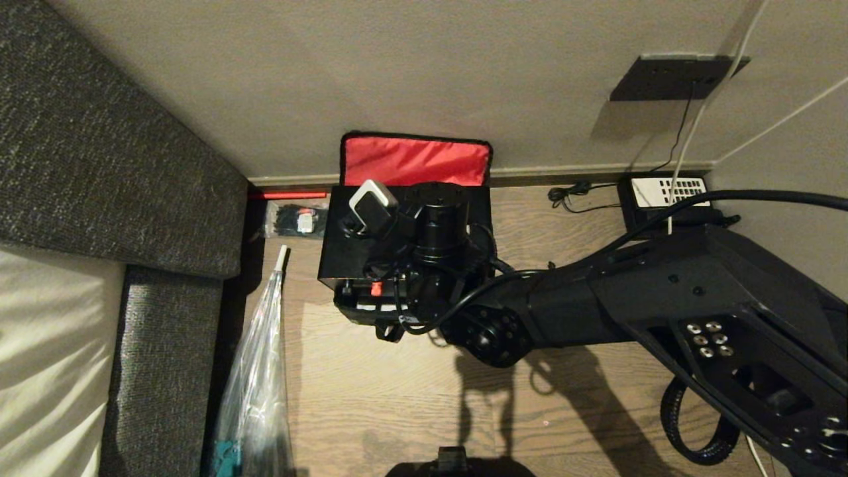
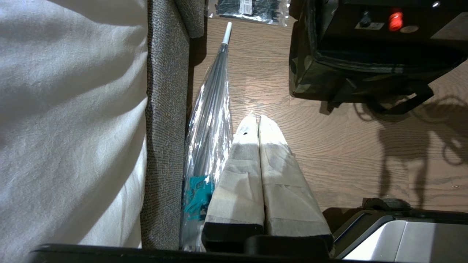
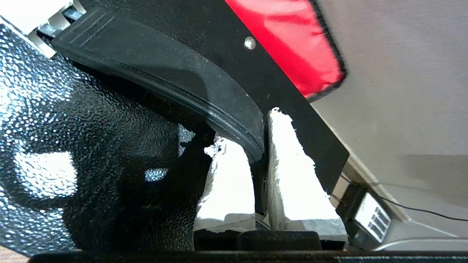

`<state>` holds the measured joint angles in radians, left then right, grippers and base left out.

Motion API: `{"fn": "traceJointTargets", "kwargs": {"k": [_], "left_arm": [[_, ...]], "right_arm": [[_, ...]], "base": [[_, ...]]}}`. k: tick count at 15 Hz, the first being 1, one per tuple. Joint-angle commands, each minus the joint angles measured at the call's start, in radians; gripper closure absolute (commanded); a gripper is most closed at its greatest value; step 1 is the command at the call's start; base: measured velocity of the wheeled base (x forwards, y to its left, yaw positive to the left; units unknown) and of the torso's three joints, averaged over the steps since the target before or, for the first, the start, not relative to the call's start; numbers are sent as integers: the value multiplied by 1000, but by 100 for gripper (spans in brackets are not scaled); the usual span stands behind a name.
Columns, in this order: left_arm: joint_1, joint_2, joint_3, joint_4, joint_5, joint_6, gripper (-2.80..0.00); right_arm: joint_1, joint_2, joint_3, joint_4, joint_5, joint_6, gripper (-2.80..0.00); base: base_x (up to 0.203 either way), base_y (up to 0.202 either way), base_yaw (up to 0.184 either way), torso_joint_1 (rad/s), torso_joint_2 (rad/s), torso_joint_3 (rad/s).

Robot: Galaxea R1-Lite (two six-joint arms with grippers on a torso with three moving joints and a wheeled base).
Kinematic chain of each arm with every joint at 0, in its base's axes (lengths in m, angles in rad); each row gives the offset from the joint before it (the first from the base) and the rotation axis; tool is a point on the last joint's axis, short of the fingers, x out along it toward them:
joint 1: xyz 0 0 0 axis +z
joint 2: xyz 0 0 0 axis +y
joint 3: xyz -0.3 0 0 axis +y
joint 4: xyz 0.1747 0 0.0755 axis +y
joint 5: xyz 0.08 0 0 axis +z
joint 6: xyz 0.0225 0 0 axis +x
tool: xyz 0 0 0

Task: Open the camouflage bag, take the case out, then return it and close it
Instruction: Lift the black box

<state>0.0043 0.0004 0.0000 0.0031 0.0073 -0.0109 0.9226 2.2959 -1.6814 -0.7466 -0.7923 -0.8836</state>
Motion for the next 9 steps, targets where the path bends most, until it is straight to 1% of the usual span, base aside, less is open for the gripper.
{"fn": "traceJointTargets", "kwargs": {"k": [1, 4, 6, 9], "left_arm": [[2, -2, 3, 0, 0, 0, 0], [1, -2, 3, 0, 0, 0, 0], [0, -2, 3, 0, 0, -1, 0], [0, -2, 3, 0, 0, 0, 0]], "right_arm": [[1, -37, 37, -3, -3, -7, 0], [7, -39, 59, -4, -7, -15, 0], [7, -46, 88, -6, -10, -37, 0], [7, -52, 95, -16, -10, -73, 0]], "base": [[0, 0, 0, 0, 0, 0], [0, 0, 0, 0, 0, 0], [0, 0, 0, 0, 0, 0], [0, 0, 0, 0, 0, 0]]}}
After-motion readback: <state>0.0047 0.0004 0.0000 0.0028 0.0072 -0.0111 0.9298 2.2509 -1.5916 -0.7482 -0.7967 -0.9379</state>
